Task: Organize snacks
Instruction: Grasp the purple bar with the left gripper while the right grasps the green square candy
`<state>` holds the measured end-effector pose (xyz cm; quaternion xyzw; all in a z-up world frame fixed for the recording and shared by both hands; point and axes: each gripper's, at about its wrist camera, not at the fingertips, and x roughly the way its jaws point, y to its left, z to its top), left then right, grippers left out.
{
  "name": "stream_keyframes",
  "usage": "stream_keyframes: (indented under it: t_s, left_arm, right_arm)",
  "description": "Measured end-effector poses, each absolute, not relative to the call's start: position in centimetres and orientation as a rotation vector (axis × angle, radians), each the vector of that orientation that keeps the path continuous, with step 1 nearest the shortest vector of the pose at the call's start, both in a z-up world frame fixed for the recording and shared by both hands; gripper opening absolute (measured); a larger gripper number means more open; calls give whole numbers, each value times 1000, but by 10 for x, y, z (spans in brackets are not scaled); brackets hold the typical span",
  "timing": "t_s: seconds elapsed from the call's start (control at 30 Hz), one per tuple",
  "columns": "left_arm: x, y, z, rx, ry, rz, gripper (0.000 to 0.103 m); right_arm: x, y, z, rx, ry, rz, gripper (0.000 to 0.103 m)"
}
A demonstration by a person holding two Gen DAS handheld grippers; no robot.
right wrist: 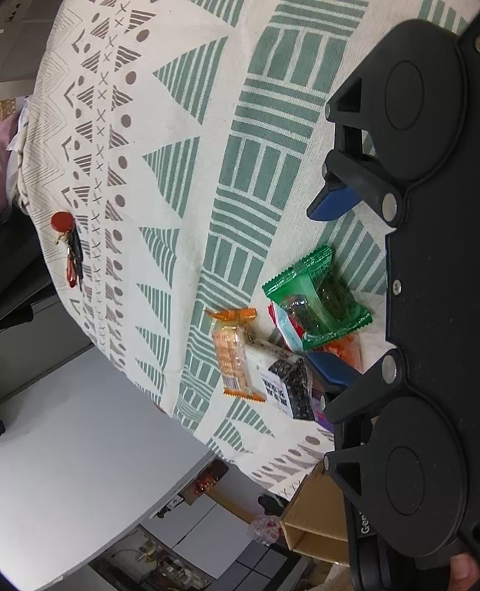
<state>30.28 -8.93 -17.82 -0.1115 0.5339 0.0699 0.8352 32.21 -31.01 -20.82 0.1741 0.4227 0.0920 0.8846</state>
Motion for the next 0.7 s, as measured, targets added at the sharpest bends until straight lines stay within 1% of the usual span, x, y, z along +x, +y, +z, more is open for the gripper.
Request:
stream_keyframes:
  t_s: [0.1,0.23,0.3,0.37,0.4,0.43,0.47,0.5,0.53,0.57,0.7]
  left_arm:
    - [307,-92,-187,-243,1154,143,68]
    - [310,-92,-200,-285,1200,139,59]
    - [310,-93,-202,-290,1201,150,58]
    - [312,-95,-202,-284,1195,161,55]
    - [312,-95,-201,-285,1192,163,50]
    - [312,-97,-200,-285,1190,165,45]
    - [312,-97,-199,-285,1189,165,43]
    - [311,-99,-197,-286,1189,166,40]
    - [310,-99,-196,-289,1190,167,38]
    - [308,-100,-195,-291,1189,169,38]
    - [297,-102,-187,-303,1182,175,34]
  right_arm:
    - [326,-310,-212,363,887,188,77]
    - [331,-307,-215,328,876,190,77]
    - [334,-306,-217,315,868,187,77]
    - [335,-304,-219,292,864,189,77]
    - [335,-302,-219,271,863,190,76]
    - [334,-300,-219,251,862,188,71]
    - [333,-299,-219,238,862,191,56]
    - [332,-300,-220,235,871,198,48]
    - [331,-301,-220,246,876,210,44]
    - [330,-303,-220,263,880,224,40]
    - [320,-308,-213,279,889,225,37]
